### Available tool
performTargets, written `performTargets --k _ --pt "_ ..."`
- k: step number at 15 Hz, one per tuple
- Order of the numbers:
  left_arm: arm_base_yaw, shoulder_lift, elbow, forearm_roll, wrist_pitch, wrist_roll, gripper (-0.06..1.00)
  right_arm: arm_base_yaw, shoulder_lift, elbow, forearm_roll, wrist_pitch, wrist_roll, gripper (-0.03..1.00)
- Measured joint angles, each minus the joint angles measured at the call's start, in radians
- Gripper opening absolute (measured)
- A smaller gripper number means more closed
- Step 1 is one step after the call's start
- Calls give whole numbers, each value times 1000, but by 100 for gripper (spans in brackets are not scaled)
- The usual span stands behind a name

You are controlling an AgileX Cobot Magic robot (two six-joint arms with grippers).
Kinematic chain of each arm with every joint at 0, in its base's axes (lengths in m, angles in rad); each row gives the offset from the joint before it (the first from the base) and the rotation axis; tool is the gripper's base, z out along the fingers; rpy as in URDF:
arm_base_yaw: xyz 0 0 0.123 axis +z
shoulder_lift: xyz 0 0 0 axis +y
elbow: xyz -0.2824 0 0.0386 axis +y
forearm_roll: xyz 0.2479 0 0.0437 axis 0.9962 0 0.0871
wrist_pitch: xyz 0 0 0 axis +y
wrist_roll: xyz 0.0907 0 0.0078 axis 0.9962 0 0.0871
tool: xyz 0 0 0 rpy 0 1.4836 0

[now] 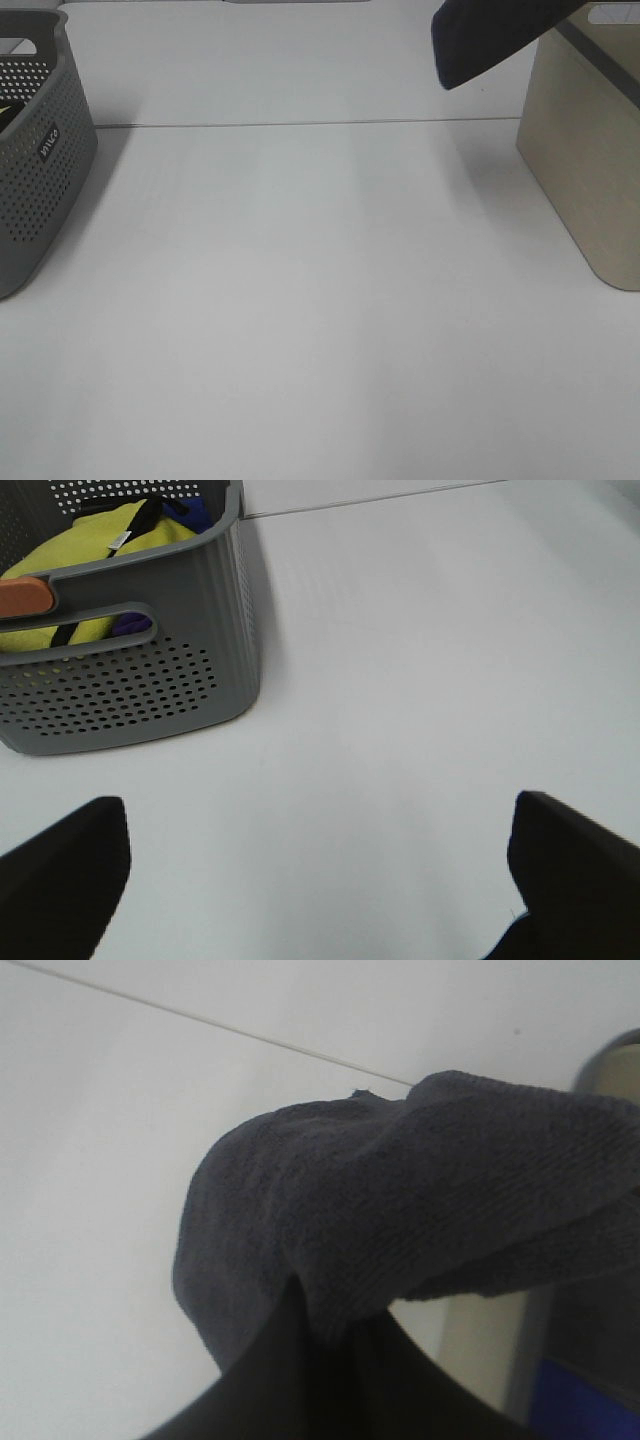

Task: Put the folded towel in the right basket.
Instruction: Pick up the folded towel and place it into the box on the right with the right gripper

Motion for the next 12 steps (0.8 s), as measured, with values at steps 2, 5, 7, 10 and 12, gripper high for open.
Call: performTargets --k 2,5,7,10,12 --pt "0 0 0 0 0 0 98 -106 -50 0 -2 24 1 5" --pt "0 0 0 0 0 0 98 -308 -70 0 77 60 1 5" --pt "0 0 0 0 0 0 98 -422 -66 5 142 61 1 5" --pt "0 0 0 0 0 0 98 -500 -37 46 183 21 1 5" --pt "0 0 0 0 0 0 98 -506 39 57 199 1 1 5"
